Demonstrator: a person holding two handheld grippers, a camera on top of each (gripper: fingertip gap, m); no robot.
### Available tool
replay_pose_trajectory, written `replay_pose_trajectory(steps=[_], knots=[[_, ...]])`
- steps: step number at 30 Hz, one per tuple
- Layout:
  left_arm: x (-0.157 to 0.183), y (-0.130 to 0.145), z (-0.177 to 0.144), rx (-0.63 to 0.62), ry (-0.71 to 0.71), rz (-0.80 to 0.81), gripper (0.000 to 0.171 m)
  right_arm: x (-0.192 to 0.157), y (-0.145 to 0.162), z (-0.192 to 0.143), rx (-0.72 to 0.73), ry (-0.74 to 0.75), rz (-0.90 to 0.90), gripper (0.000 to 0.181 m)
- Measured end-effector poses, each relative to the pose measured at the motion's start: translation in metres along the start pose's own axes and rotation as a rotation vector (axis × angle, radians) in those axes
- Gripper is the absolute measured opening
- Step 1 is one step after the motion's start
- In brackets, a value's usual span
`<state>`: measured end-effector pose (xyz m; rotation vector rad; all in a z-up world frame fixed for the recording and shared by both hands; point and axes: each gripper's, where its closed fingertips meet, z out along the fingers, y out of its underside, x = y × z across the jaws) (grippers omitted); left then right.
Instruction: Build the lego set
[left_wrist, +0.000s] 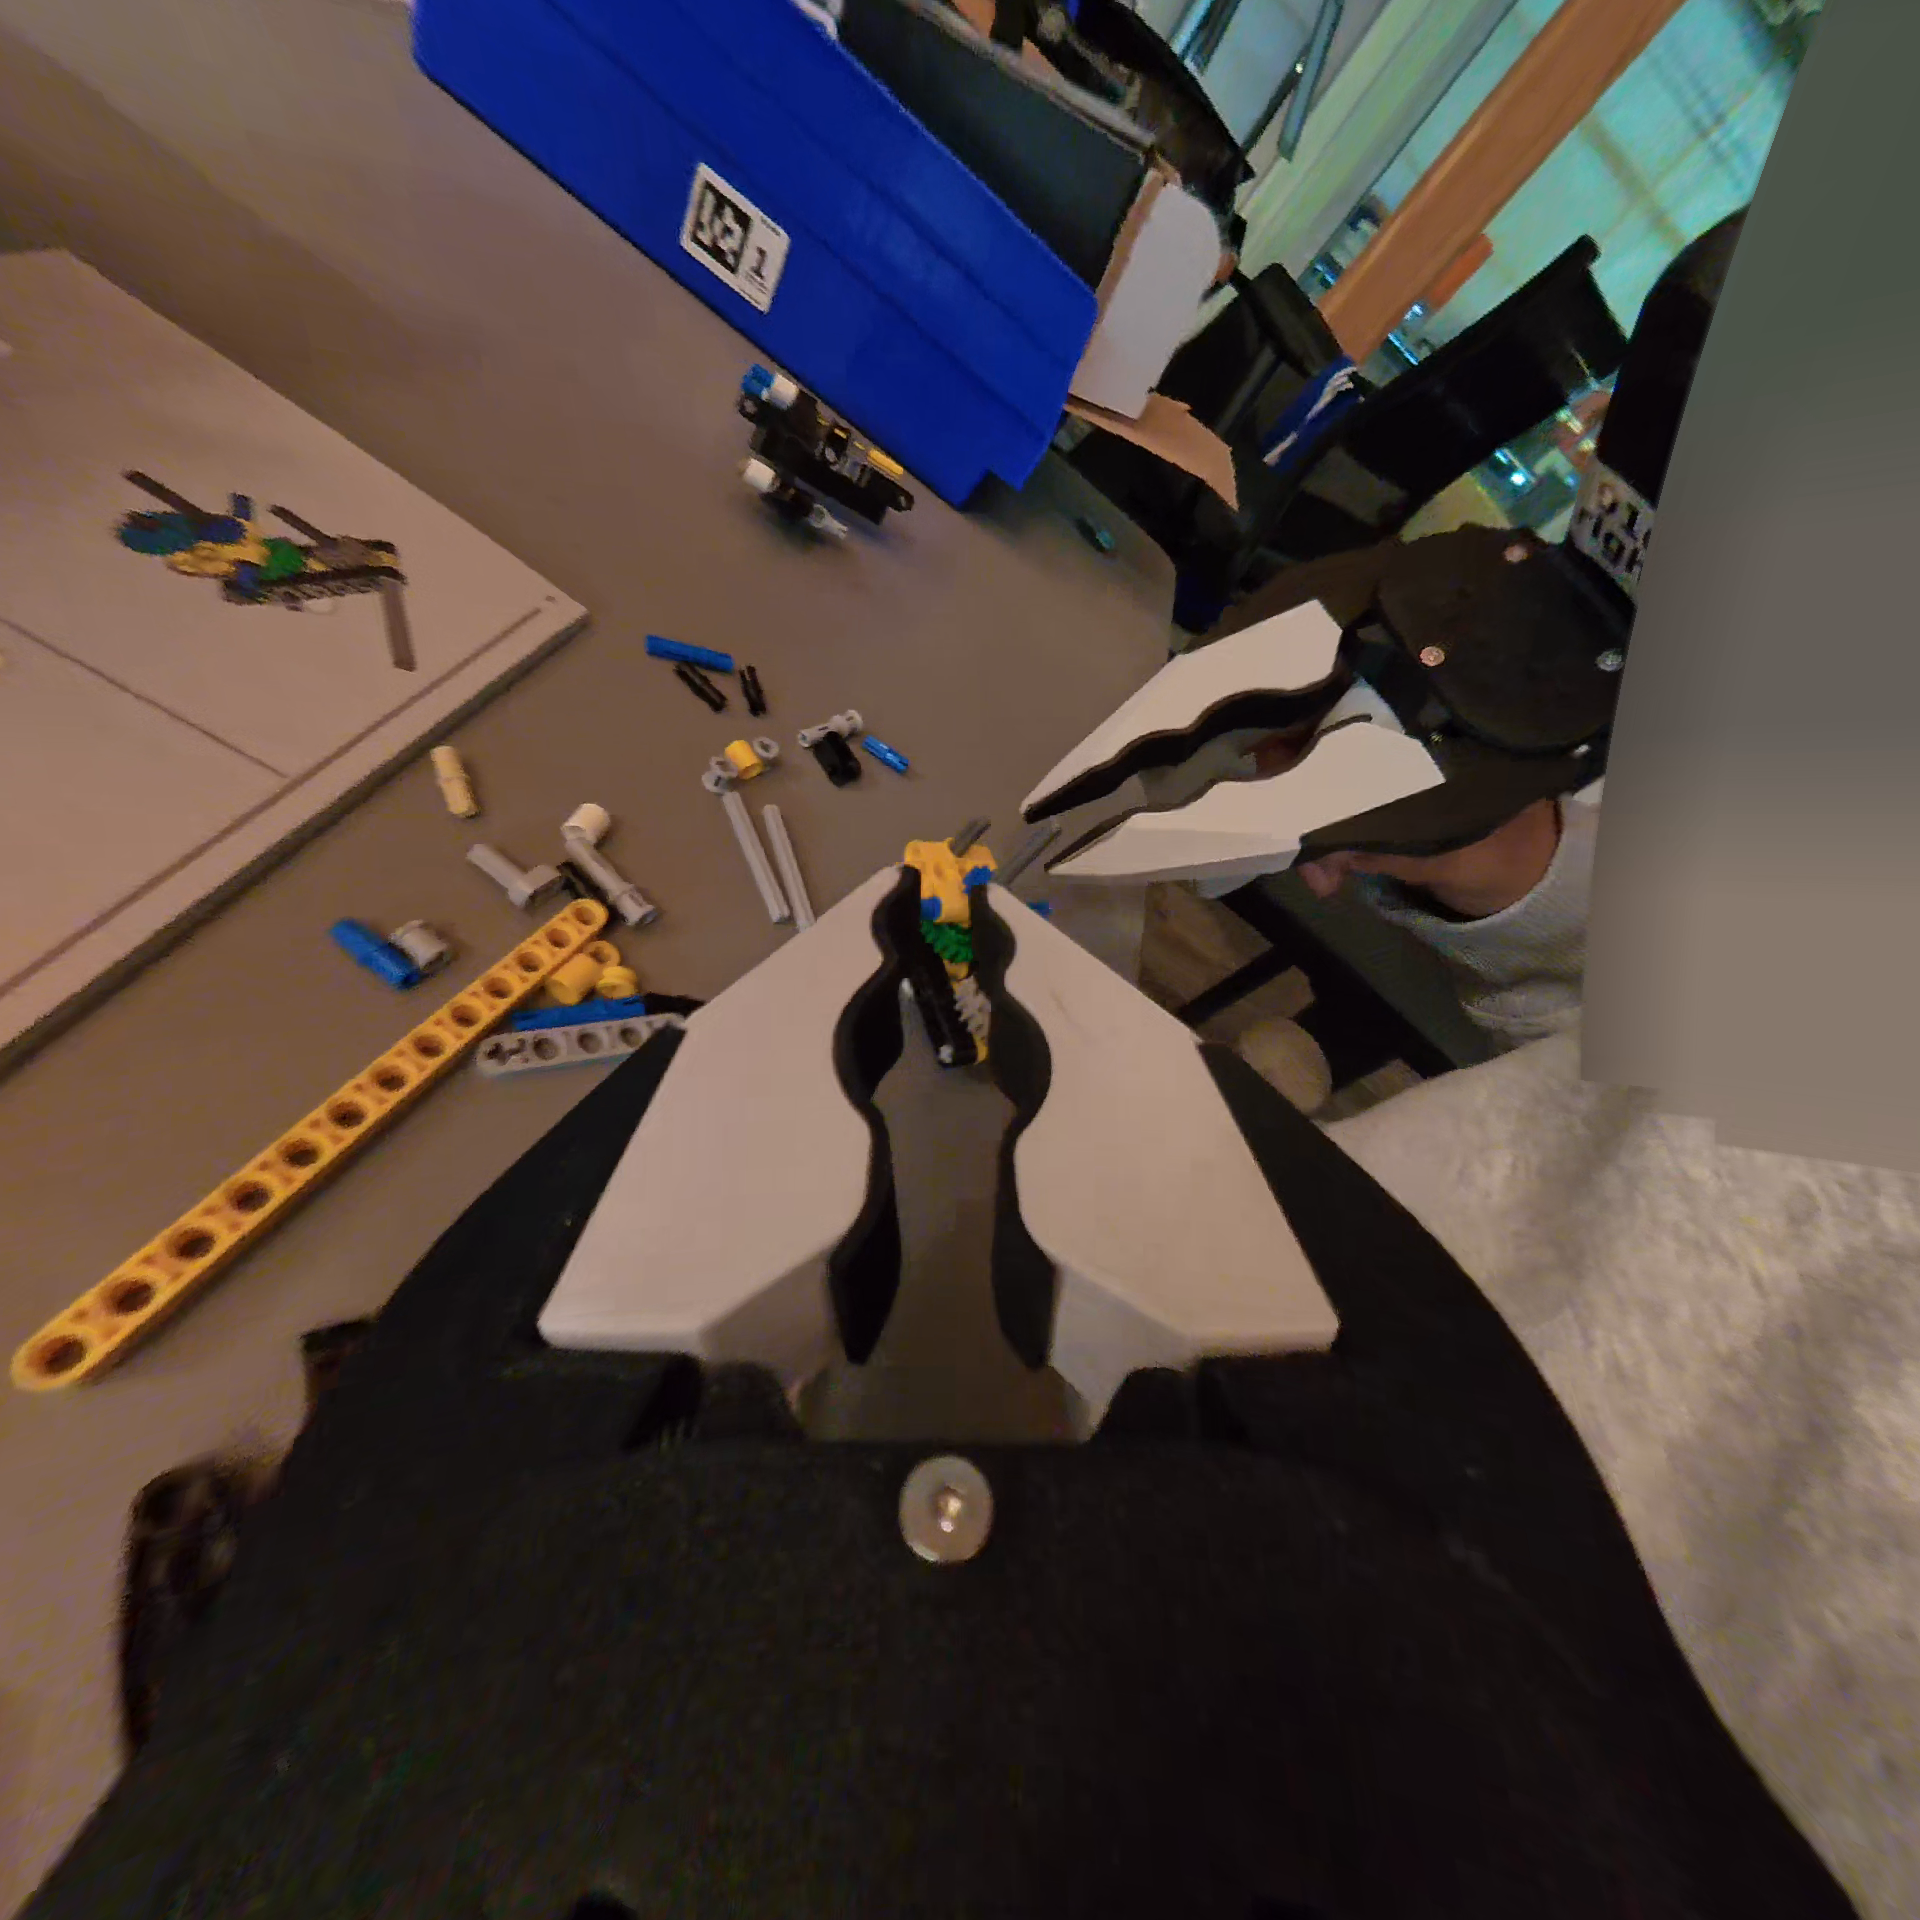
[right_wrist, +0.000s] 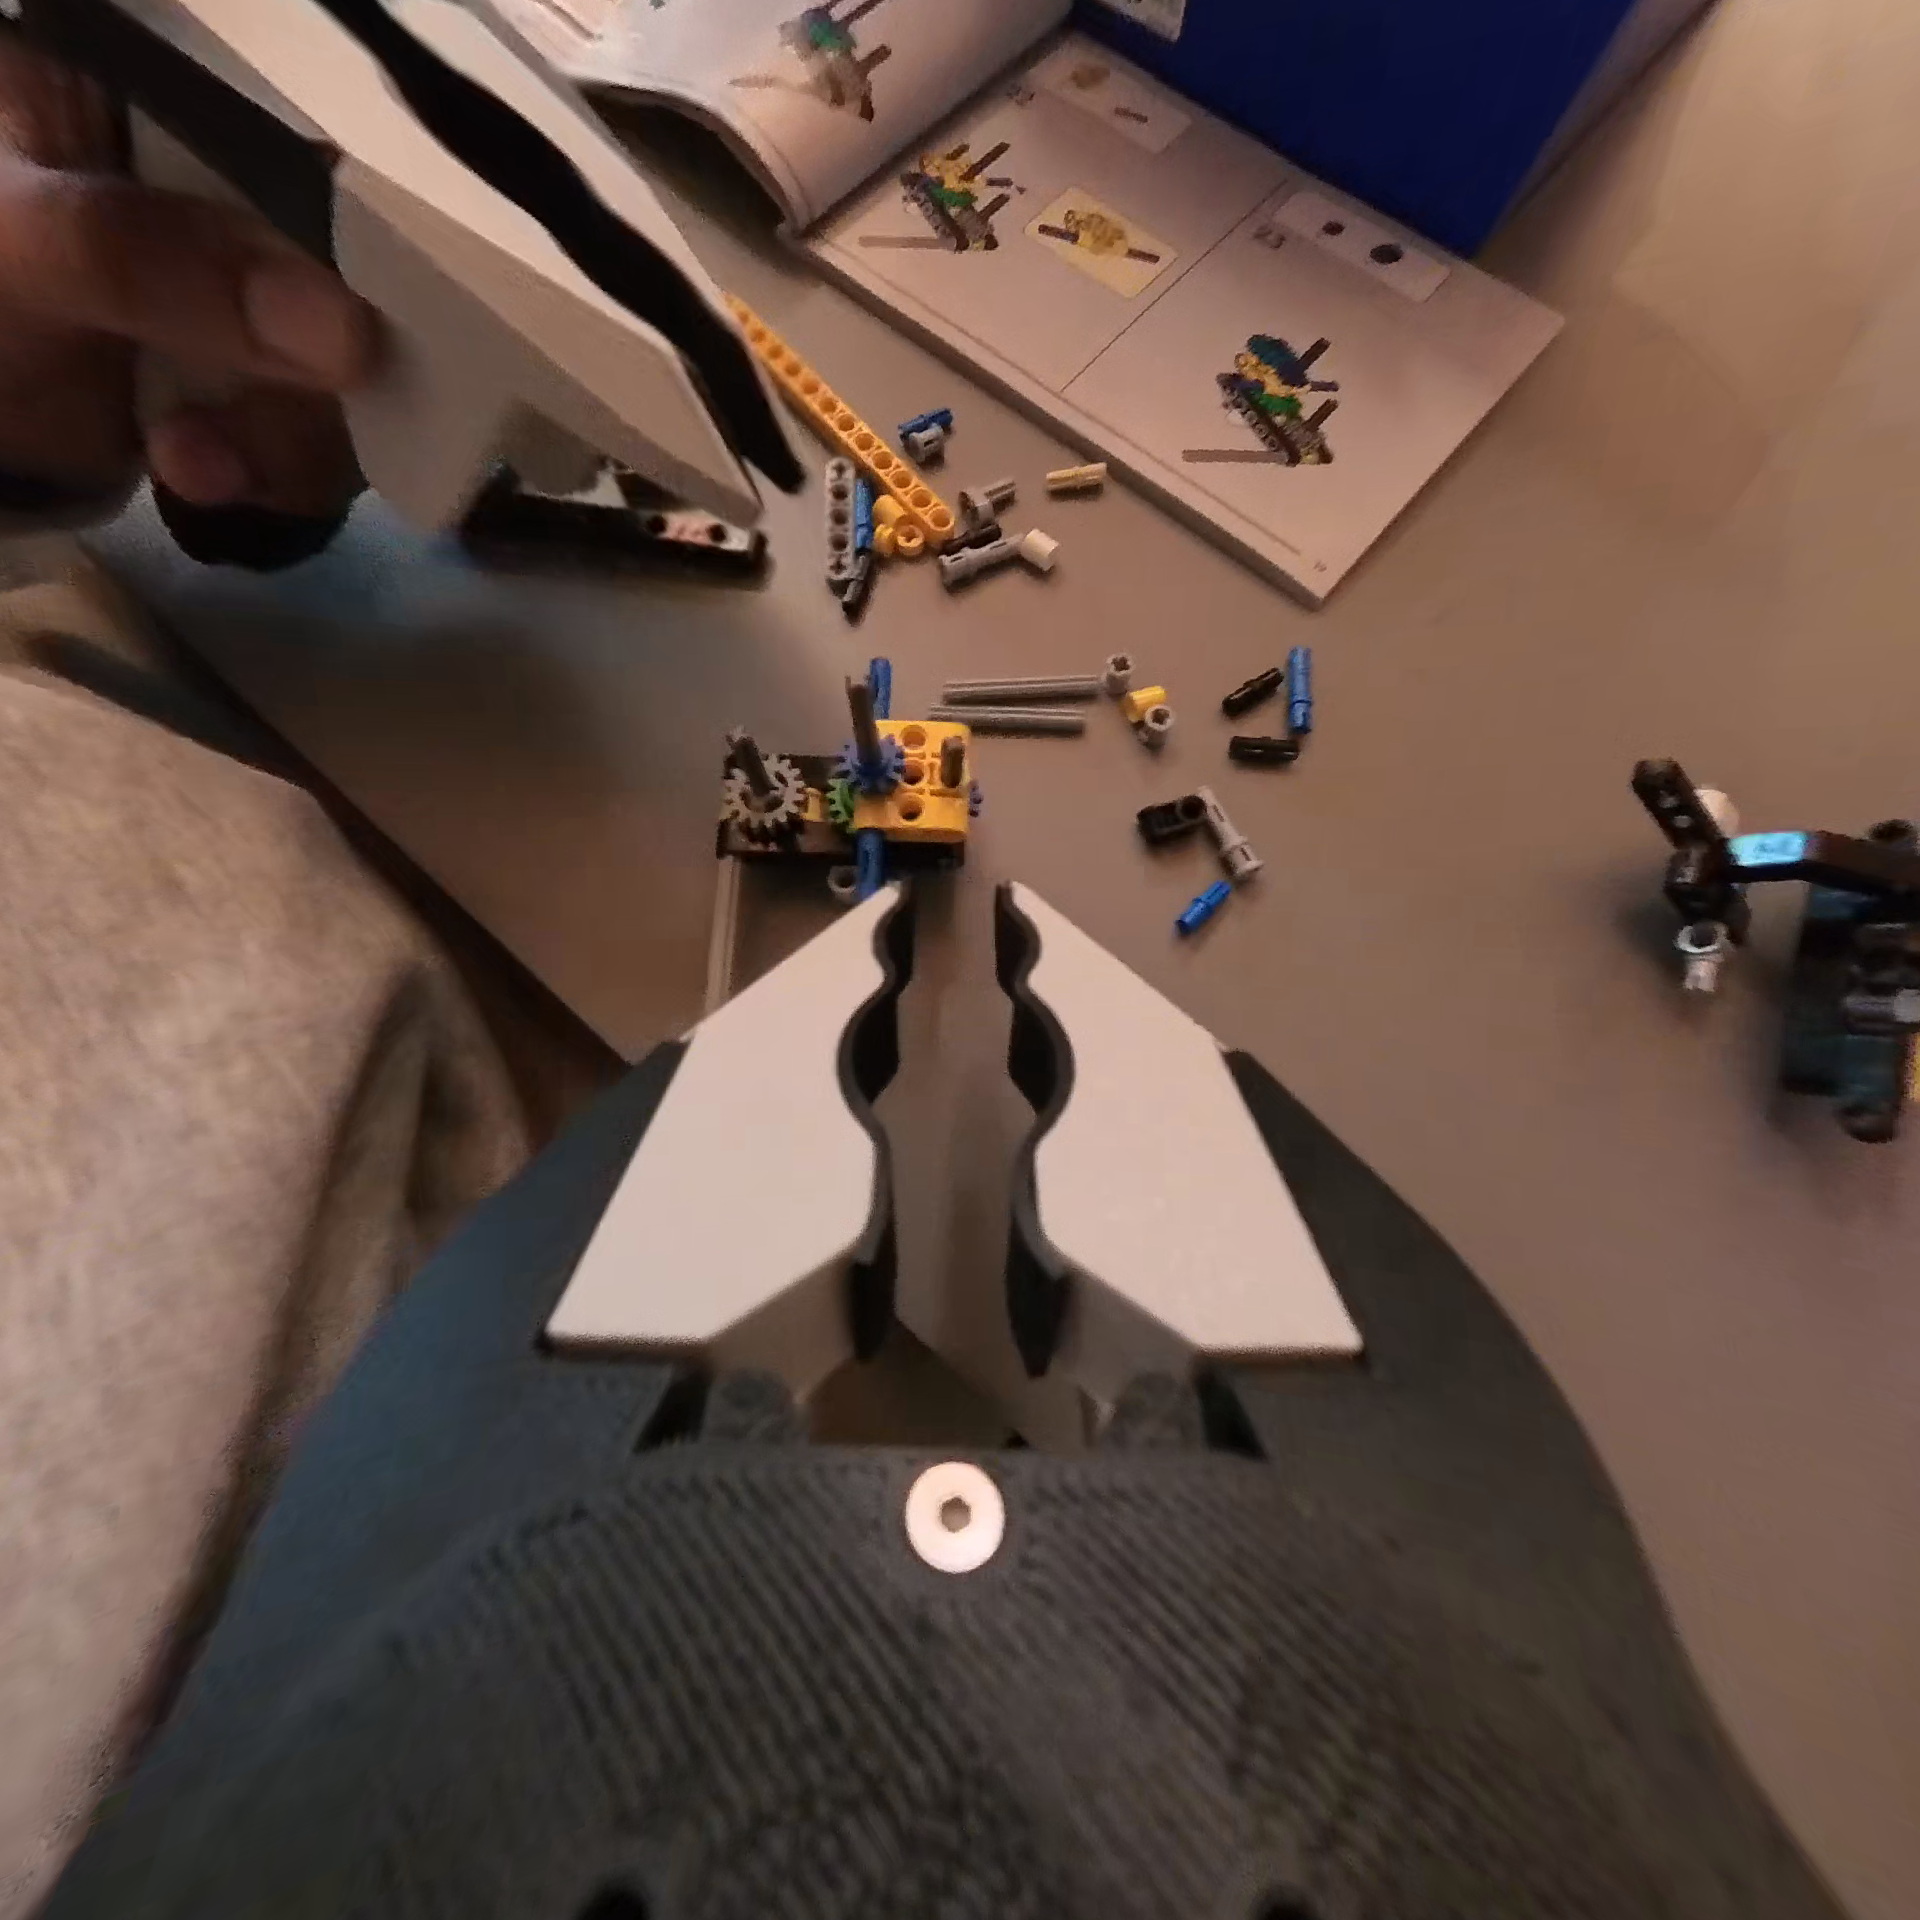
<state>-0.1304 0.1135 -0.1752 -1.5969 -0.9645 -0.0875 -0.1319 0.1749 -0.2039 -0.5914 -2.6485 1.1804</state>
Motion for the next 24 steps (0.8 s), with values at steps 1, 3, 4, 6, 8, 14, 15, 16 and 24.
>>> replay_pose_trajectory(steps=[1, 3, 4, 6, 8, 14, 15, 16, 24], knots=[[-0.002, -0.001, -0.005, 0.015, -0.017, 0.015, 0.005, 0.004, -0.001, -0.002, 0.026, 0.023, -0.007, 0.010], [-0.005, 0.002, -0.015, 0.022, -0.037, 0.045, 0.000, 0.024, -0.004, -0.007, 0.105, 0.133, -0.037, 0.000], [-0.008, 0.003, -0.019, 0.023, -0.052, 0.058, 0.000, 0.035, -0.008, -0.011, 0.165, 0.194, -0.065, 0.000], [-0.018, -0.001, -0.028, 0.045, -0.104, 0.081, 0.000, 0.054, -0.014, -0.015, 0.282, 0.287, -0.110, 0.000], [-0.024, -0.012, -0.041, 0.080, -0.136, 0.098, 0.000, 0.067, -0.020, -0.014, 0.346, 0.315, -0.114, 0.000], [-0.080, -0.044, -0.121, 0.246, -0.611, 0.230, 0.000, 0.077, -0.025, -0.023, 0.398, 0.290, -0.030, 0.000], [-0.087, -0.043, -0.128, 0.237, -0.653, 0.211, 0.000, 0.075, -0.022, -0.019, 0.380, 0.259, -0.004, 0.002], [-0.090, -0.042, -0.131, 0.231, -0.665, 0.194, 0.000, 0.074, -0.020, -0.016, 0.367, 0.241, 0.005, 0.003], [-0.106, -0.035, -0.144, 0.146, -0.890, 0.288, 0.000, 0.070, -0.017, -0.007, 0.296, 0.268, -0.079, 0.000]])
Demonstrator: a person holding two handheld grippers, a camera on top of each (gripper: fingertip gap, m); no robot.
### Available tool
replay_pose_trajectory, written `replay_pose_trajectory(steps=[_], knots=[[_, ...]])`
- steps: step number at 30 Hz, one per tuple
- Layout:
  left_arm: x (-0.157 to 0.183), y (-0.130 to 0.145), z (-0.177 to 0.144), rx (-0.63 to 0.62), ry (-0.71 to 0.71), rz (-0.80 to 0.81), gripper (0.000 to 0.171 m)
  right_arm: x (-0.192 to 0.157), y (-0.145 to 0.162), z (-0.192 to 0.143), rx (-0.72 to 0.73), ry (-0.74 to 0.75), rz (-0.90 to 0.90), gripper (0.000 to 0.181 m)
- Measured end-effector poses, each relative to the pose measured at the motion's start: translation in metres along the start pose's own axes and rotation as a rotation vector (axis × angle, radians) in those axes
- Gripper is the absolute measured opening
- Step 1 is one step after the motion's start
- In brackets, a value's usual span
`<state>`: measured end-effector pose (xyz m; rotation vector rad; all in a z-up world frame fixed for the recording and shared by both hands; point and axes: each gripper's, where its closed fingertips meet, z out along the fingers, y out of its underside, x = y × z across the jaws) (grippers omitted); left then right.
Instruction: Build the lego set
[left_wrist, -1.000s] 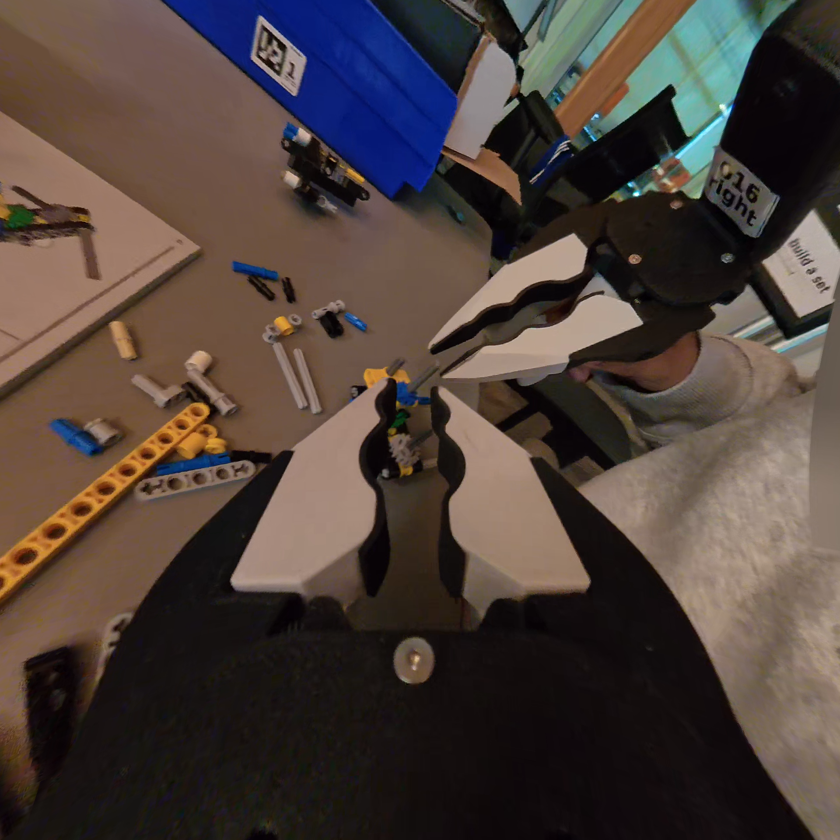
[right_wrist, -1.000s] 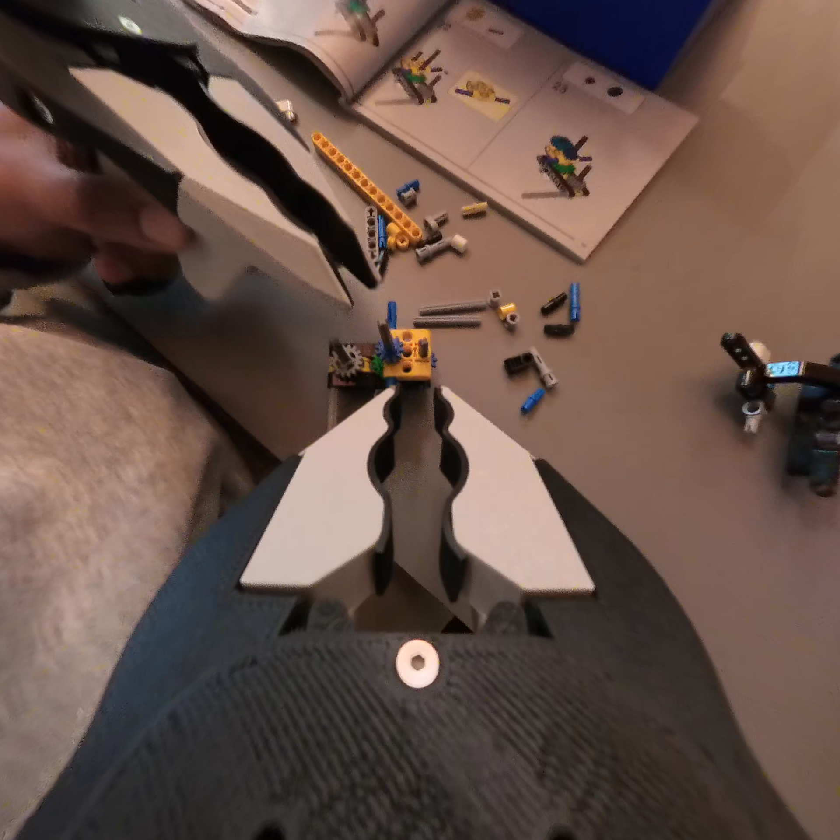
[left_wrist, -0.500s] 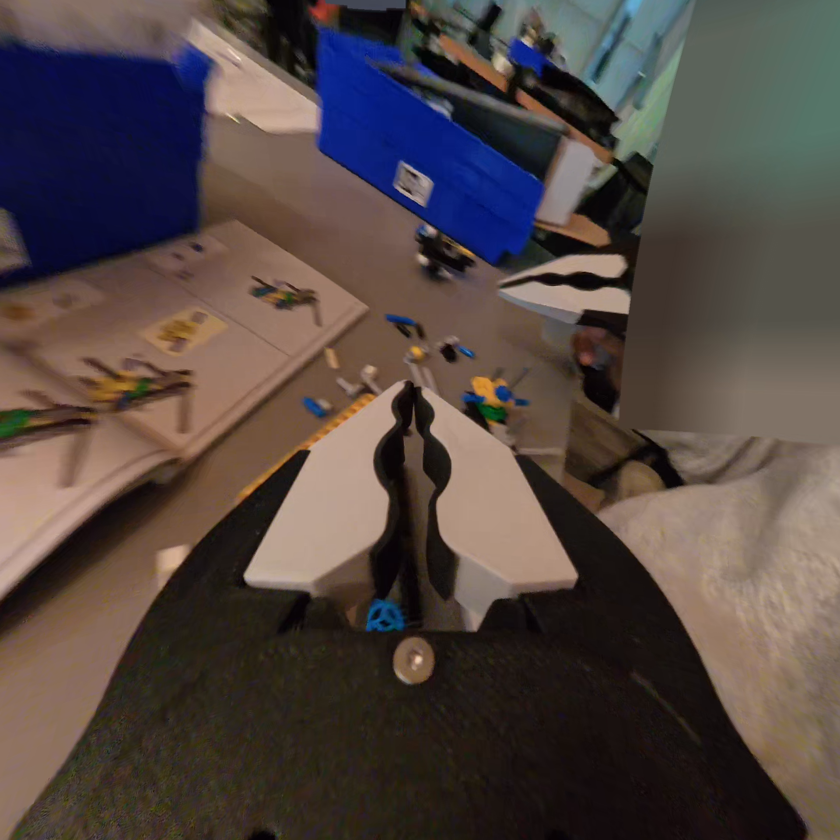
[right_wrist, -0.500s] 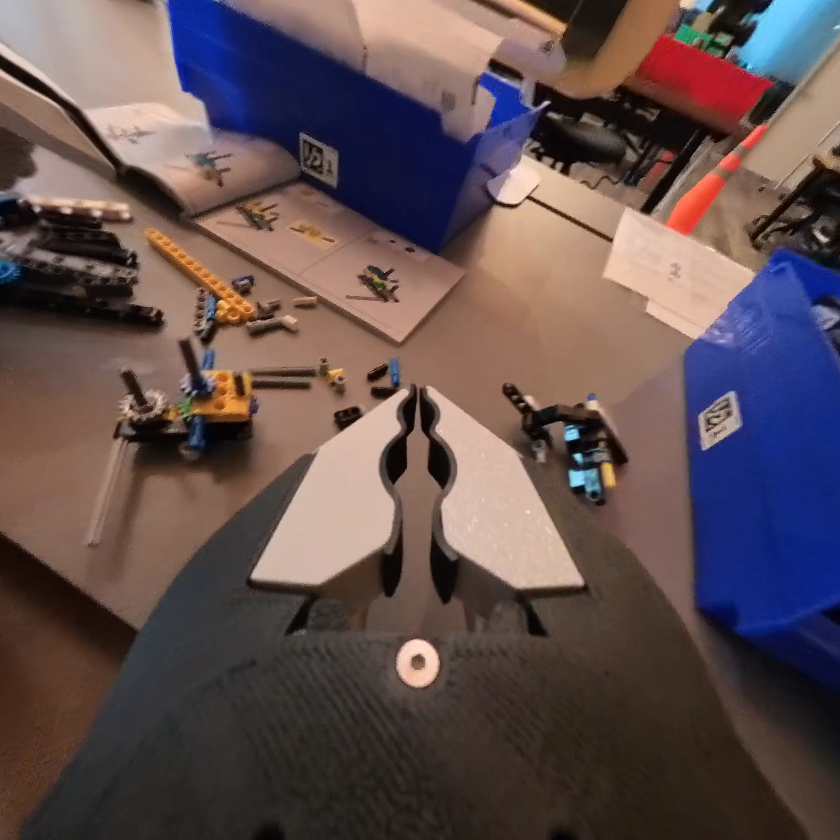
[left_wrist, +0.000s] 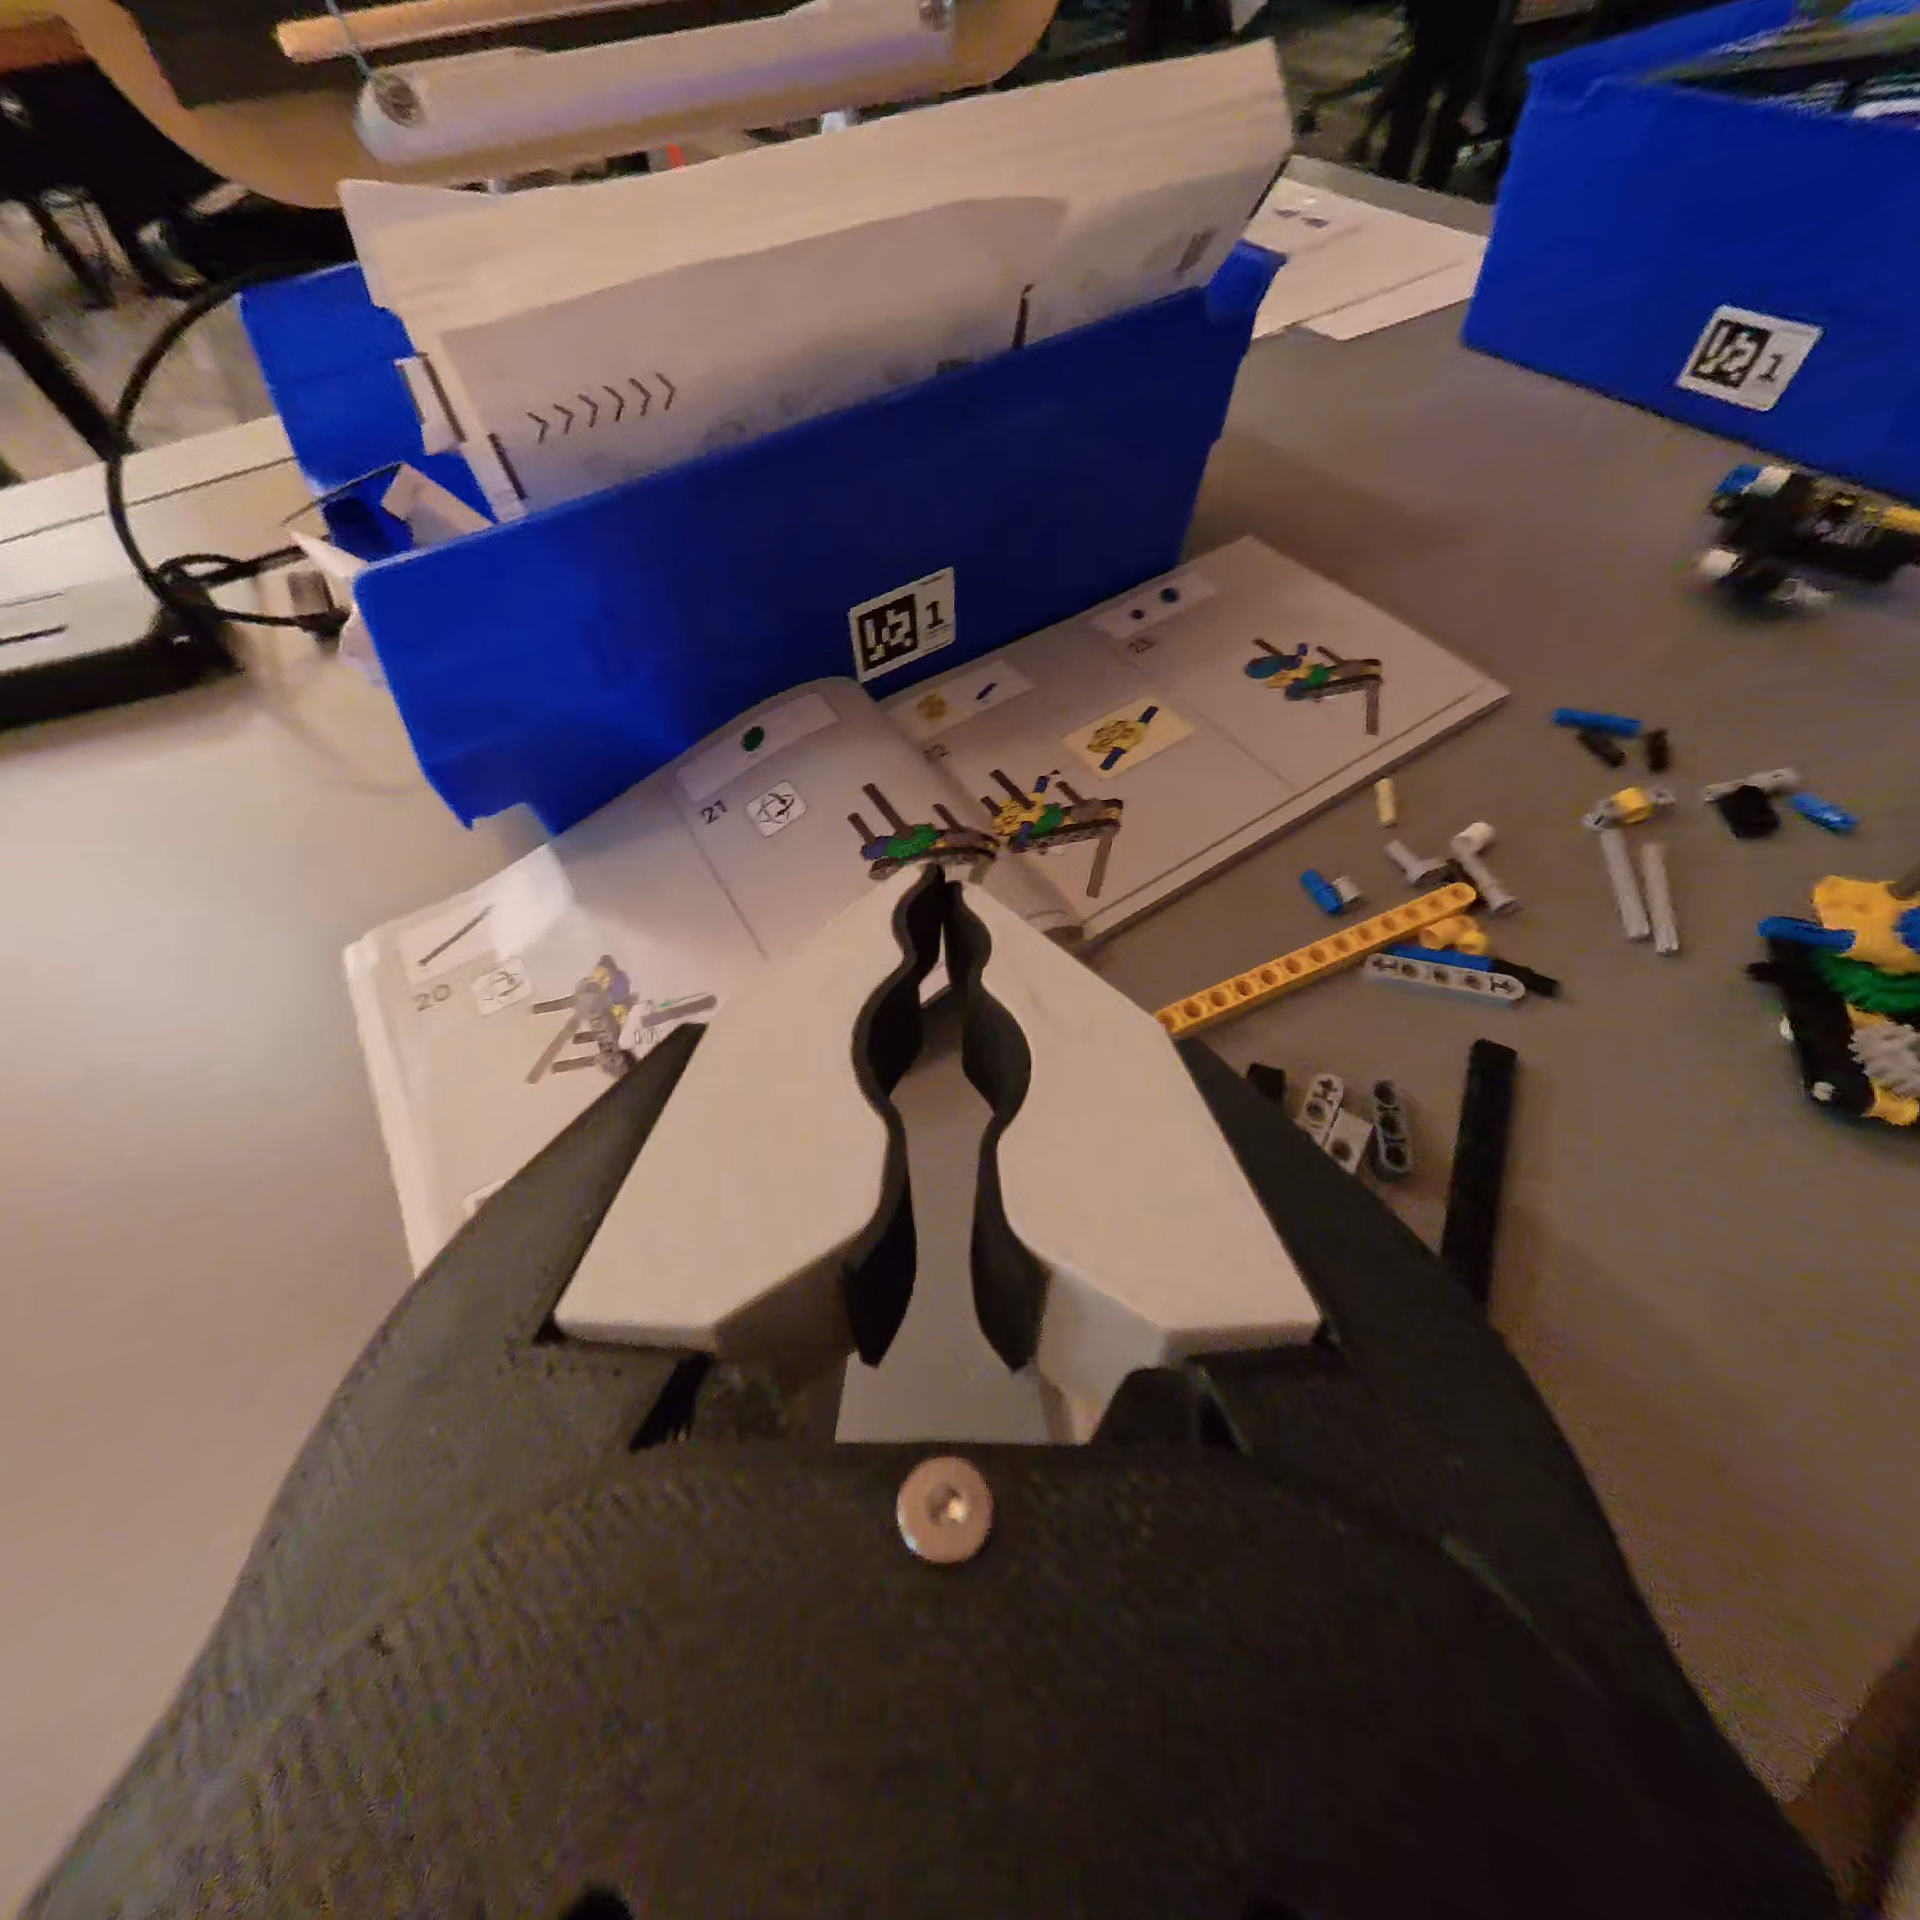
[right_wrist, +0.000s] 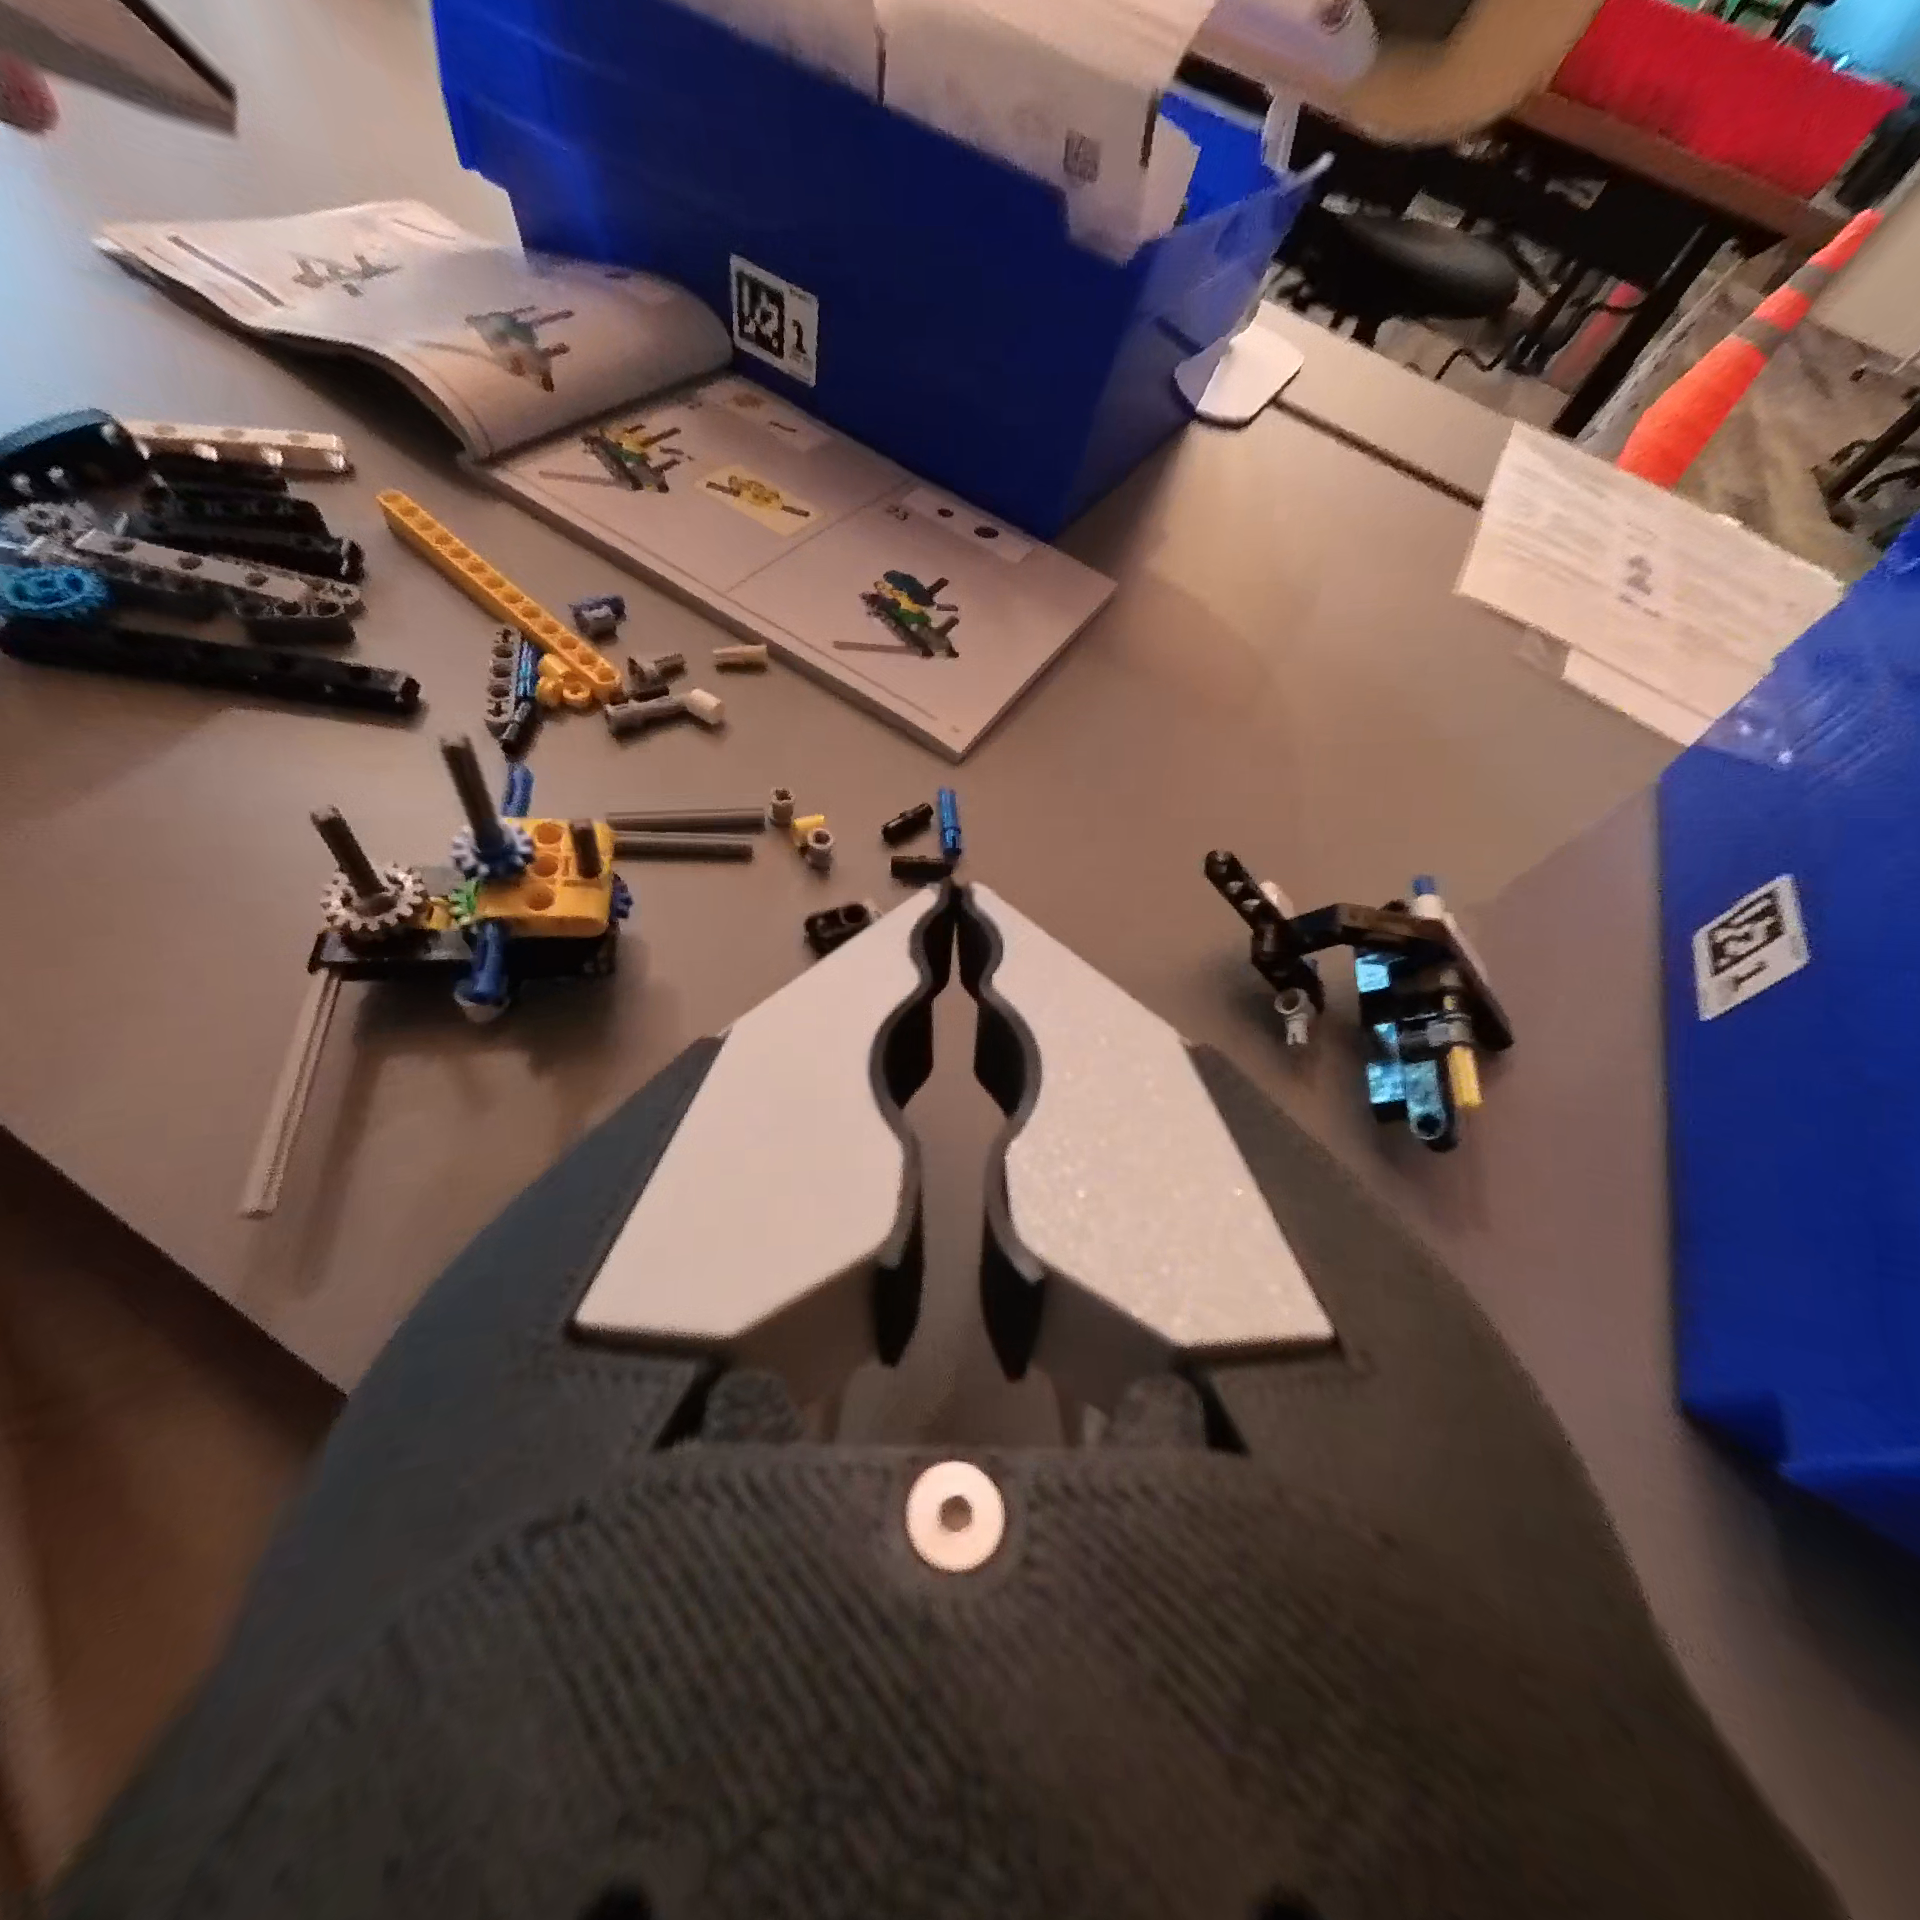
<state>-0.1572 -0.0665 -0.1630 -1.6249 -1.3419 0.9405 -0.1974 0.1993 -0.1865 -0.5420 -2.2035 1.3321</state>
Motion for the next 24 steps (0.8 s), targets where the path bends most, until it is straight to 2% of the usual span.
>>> replay_pose_trajectory(steps=[3, 5, 7, 9, 11, 14, 16, 20, 24], knots=[[-0.007, 0.005, -0.006, -0.005, -0.021, -0.040, 0.000, -0.002, -0.027, -0.012, 0.079, 0.034, -0.017, 0.000], [-0.013, 0.007, -0.013, 0.011, -0.043, -0.064, 0.000, -0.018, -0.050, -0.017, 0.138, 0.017, -0.041, 0.000], [-0.016, 0.011, -0.018, 0.008, -0.046, -0.092, 0.000, -0.047, -0.072, -0.011, 0.183, -0.072, -0.018, 0.000], [-0.018, 0.015, -0.021, 0.011, -0.042, -0.130, 0.000, -0.089, -0.088, 0.000, 0.182, -0.235, 0.022, 0.000], [-0.022, 0.017, -0.026, 0.026, -0.056, -0.153, 0.000, -0.120, -0.091, 0.014, 0.104, -0.322, 0.007, 0.000], [-0.043, 0.017, -0.038, 0.076, -0.160, -0.115, 0.000, -0.149, -0.086, 0.028, 0.016, -0.370, -0.051, 0.001], [-0.054, 0.015, -0.045, 0.114, -0.207, -0.118, 0.000, -0.167, -0.083, 0.031, -0.023, -0.415, -0.027, 0.002], [-0.055, 0.016, -0.049, 0.151, -0.146, -0.227, 0.000, -0.204, -0.084, 0.035, -0.058, -0.530, 0.094, 0.008], [-0.053, 0.016, -0.050, 0.178, -0.138, -0.205, 0.000, -0.216, -0.084, 0.041, -0.073, -0.516, 0.045, 0.006]])
